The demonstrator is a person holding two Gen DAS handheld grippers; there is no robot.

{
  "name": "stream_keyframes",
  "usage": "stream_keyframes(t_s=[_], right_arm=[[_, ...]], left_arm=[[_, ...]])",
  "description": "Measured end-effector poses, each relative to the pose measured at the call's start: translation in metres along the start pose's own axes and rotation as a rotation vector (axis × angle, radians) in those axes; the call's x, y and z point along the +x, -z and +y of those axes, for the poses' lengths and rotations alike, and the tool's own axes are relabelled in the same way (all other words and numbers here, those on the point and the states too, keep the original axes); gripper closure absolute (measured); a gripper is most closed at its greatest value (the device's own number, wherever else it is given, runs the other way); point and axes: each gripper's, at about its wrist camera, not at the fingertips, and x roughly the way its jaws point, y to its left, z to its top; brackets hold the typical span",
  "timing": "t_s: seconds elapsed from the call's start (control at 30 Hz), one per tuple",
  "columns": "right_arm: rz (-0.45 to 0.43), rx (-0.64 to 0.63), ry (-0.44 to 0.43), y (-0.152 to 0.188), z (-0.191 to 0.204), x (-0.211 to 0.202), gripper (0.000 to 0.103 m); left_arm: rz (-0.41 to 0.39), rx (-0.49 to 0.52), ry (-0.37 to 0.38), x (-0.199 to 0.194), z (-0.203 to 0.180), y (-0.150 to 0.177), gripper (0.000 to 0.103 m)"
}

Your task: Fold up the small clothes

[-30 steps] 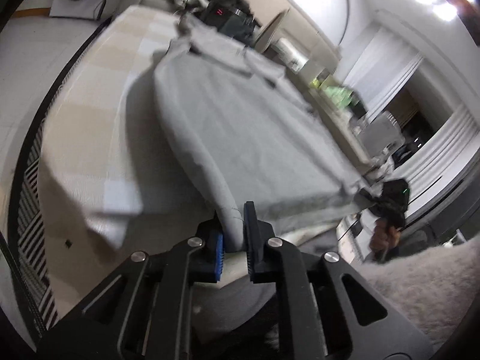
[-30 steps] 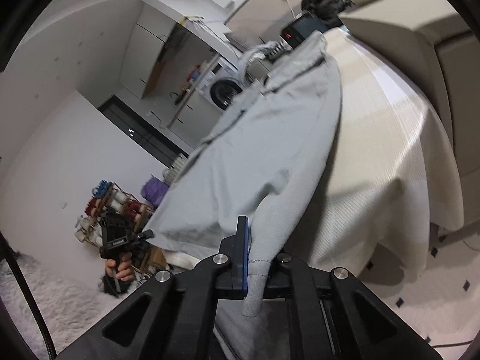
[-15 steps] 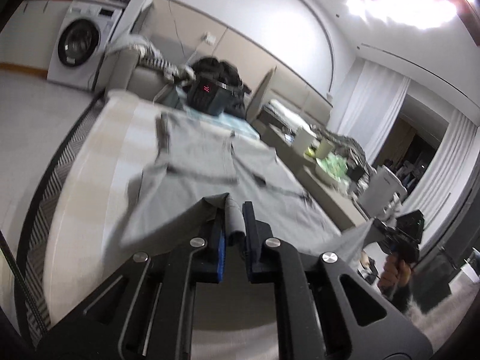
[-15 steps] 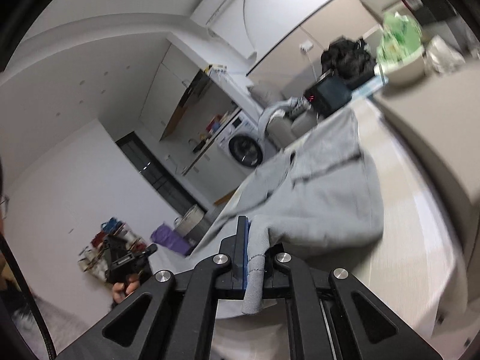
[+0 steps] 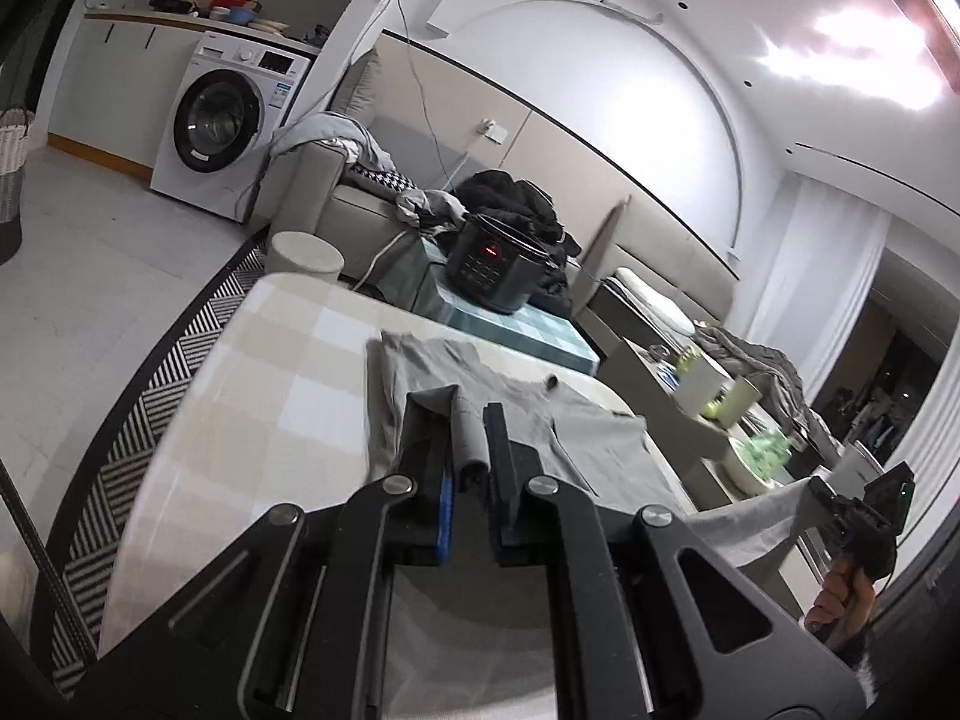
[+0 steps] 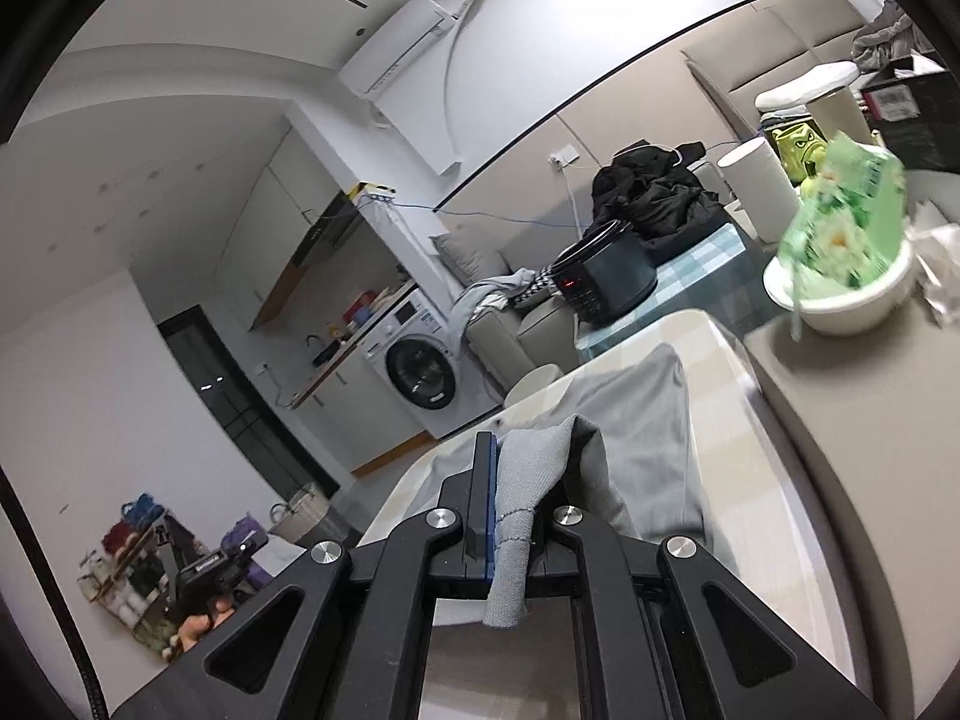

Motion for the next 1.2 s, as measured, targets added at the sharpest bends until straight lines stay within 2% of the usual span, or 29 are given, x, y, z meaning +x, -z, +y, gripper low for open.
stream_keyframes(t_s=[0.3, 0.53, 0.6, 0.63, 0.67, 0.7, 0.73, 0.77, 0.8, 0.87, 0.9, 0.93, 1.07, 1.2], right_arm=[[0.014, -0.01, 0.088, -0.052, -0.012, 0.102, 0.098], [0.051, 0.014, 0.166, -0.09, -0.042, 0.2, 0.098], [0.074, 0.024, 0.207, -0.097, -0.055, 0.229, 0.098], [0.109, 0.042, 0.243, -0.1, -0.065, 0.247, 0.095], [0.153, 0.049, 0.284, -0.101, -0.074, 0.264, 0.081], [0.18, 0.057, 0.33, -0.101, -0.082, 0.274, 0.072], [0.18, 0.075, 0.384, -0.1, -0.09, 0.28, 0.064], [0.174, 0.085, 0.407, -0.099, -0.095, 0.28, 0.06], [0.167, 0.097, 0.409, -0.097, -0.098, 0.278, 0.059], [0.156, 0.11, 0.369, -0.089, -0.099, 0.269, 0.054], [0.162, 0.104, 0.367, -0.084, -0.098, 0.265, 0.051], [0.179, 0.084, 0.367, -0.076, -0.096, 0.262, 0.046], [0.261, -0.015, 0.395, -0.052, -0.08, 0.257, 0.046], [0.307, -0.073, 0.46, -0.04, -0.079, 0.254, 0.046]], left_arm=[[-0.022, -0.001, -0.064, 0.117, 0.018, -0.067, 0.098], [-0.003, -0.018, -0.141, 0.239, 0.049, -0.116, 0.098], [0.032, -0.023, -0.197, 0.281, 0.061, -0.128, 0.098], [0.057, -0.031, -0.227, 0.302, 0.067, -0.132, 0.097], [0.089, -0.043, -0.265, 0.323, 0.075, -0.136, 0.097], [0.127, -0.055, -0.3, 0.341, 0.082, -0.138, 0.093], [0.159, -0.07, -0.33, 0.356, 0.089, -0.138, 0.091], [0.176, -0.087, -0.357, 0.365, 0.096, -0.139, 0.086], [0.173, -0.101, -0.372, 0.368, 0.1, -0.138, 0.071], [0.144, -0.106, -0.391, 0.363, 0.104, -0.132, 0.053], [0.129, -0.098, -0.396, 0.359, 0.105, -0.13, 0.048], [0.124, -0.076, -0.397, 0.355, 0.102, -0.127, 0.047], [0.16, -0.007, -0.385, 0.345, 0.09, -0.112, 0.045], [0.165, -0.021, -0.348, 0.304, 0.072, -0.078, 0.042]])
